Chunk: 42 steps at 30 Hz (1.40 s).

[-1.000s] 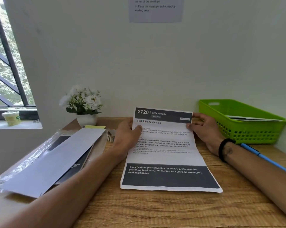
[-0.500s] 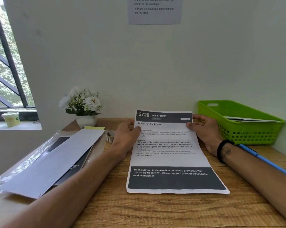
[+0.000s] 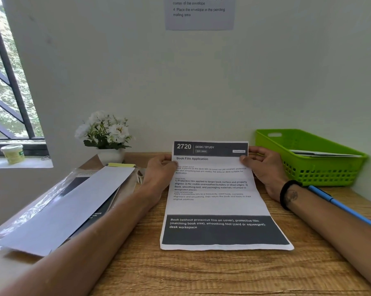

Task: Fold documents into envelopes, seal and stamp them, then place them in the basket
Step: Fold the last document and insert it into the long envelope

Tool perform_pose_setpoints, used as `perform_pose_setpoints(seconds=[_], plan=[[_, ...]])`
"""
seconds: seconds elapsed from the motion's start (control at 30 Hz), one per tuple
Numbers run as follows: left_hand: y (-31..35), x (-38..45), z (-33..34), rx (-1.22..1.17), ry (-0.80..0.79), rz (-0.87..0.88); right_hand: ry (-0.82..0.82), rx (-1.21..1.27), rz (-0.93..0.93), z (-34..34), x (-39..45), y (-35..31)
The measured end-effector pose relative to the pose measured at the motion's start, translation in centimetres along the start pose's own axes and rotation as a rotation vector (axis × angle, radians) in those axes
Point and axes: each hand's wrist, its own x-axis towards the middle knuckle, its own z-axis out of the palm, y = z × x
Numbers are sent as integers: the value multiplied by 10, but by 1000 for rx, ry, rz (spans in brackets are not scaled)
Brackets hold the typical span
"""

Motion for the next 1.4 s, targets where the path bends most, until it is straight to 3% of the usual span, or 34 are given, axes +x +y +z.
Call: perform_pose_setpoints(seconds=[0.4, 1.4], plan=[[1, 3, -1, -110, 123, -51, -44, 14, 72, 2, 1, 1], [6, -3, 2, -143, 136, -72, 0, -22, 36, 1, 2, 5]])
